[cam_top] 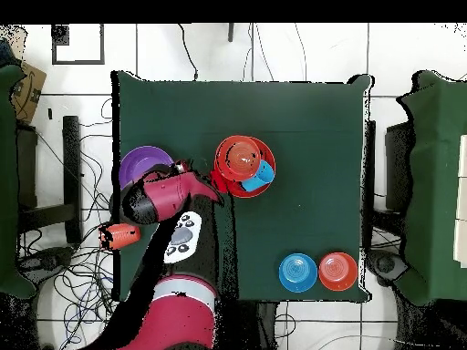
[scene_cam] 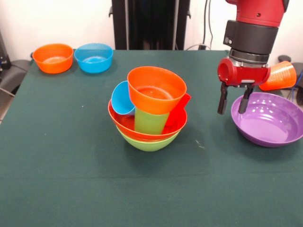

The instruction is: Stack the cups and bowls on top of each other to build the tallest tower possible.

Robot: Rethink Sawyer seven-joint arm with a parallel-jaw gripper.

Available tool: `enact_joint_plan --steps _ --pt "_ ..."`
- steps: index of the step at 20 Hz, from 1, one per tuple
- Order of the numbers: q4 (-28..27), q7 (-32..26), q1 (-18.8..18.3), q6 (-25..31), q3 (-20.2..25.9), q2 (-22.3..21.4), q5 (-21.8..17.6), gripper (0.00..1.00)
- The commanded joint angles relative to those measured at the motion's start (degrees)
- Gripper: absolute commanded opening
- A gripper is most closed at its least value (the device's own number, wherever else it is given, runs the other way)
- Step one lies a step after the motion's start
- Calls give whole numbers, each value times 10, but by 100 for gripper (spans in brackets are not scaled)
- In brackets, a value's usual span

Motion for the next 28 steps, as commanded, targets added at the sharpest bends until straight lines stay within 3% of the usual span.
enact_joint_plan --steps 1,28 --pt "-28 100 6 -24 26 21 22 100" --pt "-27 119 10 -32 38 63 37 100"
